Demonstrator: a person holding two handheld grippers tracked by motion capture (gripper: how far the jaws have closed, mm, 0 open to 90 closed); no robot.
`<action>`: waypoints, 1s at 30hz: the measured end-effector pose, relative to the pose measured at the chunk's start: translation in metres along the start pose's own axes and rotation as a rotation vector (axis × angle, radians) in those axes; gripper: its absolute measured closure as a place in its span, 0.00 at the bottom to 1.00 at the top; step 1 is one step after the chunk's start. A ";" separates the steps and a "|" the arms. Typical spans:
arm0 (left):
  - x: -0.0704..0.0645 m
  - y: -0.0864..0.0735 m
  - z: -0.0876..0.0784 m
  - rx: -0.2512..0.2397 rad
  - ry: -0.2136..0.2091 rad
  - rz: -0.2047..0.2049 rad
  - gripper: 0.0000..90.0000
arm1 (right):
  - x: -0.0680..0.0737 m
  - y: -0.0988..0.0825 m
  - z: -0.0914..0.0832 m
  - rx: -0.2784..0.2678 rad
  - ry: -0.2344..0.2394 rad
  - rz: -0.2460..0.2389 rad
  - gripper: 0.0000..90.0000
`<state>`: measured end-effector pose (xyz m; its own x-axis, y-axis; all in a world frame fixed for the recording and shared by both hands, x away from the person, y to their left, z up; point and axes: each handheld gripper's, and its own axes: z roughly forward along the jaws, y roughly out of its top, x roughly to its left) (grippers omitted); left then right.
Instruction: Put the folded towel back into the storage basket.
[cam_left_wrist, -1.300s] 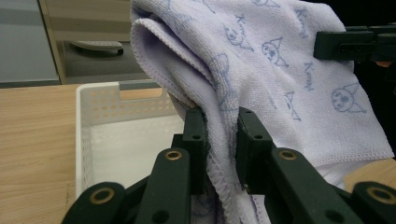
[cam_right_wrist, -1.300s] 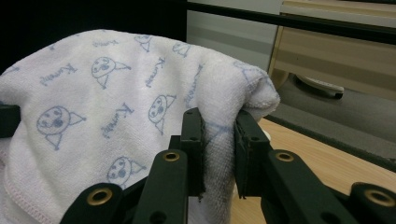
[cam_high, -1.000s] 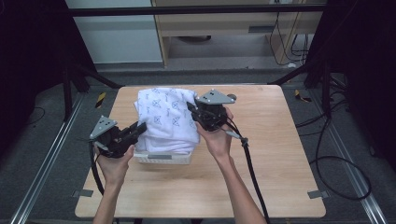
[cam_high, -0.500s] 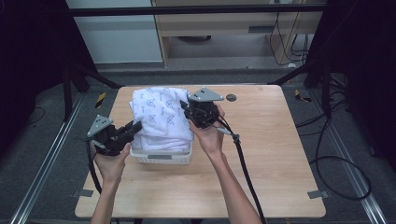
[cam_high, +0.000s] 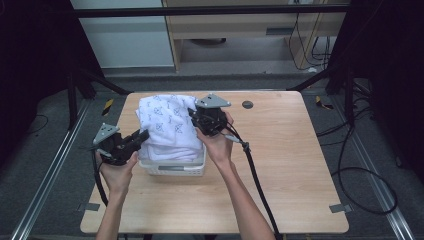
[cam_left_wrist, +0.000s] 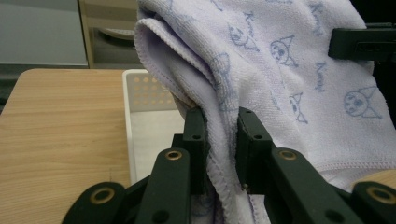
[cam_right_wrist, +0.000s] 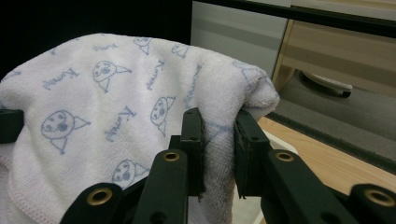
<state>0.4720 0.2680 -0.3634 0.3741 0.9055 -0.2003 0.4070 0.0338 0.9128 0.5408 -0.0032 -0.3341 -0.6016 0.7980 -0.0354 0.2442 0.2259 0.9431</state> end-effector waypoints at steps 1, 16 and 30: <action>0.001 -0.001 0.001 0.003 0.002 -0.003 0.84 | 0.001 -0.001 0.002 0.003 -0.002 -0.001 0.85; 0.011 -0.008 0.014 0.028 0.011 -0.017 0.84 | 0.000 -0.009 0.017 0.031 -0.007 -0.005 0.85; 0.019 -0.015 0.030 0.073 0.020 -0.018 0.84 | -0.002 -0.021 0.036 0.069 -0.023 -0.005 0.85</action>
<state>0.4980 0.2716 -0.3917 0.3495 0.9135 -0.2084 0.4732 0.0199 0.8808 0.5639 0.0102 -0.3657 -0.5857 0.8090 -0.0486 0.2931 0.2674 0.9179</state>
